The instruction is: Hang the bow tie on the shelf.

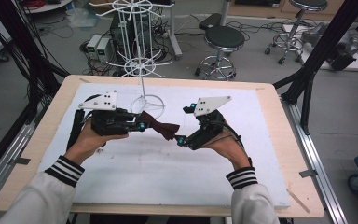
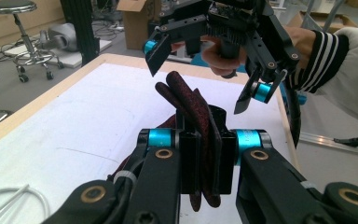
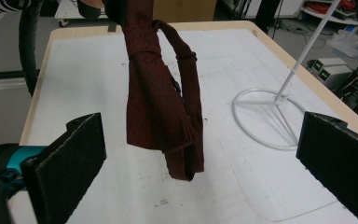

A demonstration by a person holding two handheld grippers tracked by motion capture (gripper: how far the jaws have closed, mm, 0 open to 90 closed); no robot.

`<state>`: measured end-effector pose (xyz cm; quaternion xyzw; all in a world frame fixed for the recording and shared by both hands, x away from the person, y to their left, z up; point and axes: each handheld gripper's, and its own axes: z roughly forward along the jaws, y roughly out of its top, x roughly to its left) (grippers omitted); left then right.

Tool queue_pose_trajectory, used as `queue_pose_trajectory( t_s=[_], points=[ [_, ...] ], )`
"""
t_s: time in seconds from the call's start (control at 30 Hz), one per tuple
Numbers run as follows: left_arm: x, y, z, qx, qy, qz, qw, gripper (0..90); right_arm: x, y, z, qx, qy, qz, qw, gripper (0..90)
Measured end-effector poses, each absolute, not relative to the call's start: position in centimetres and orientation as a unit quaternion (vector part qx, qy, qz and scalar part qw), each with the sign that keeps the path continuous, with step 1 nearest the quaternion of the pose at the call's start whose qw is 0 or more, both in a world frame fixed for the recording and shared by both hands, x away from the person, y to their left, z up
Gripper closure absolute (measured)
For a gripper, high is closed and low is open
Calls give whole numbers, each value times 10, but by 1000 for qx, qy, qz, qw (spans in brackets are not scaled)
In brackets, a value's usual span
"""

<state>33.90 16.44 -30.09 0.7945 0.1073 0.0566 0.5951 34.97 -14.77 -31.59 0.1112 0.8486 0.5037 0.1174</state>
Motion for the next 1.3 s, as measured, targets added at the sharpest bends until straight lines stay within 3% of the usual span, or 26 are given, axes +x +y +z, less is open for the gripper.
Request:
queue_pose_trajectory(
  t_s=[0.67, 1.3],
  points=[
    [353, 194, -276, 772, 181, 111, 598, 841, 325, -198, -331, 192, 806, 536, 162, 6],
    [378, 199, -252, 768, 228, 141, 582, 841, 301, -239, -351, 241, 770, 557, 199, 6]
  ],
)
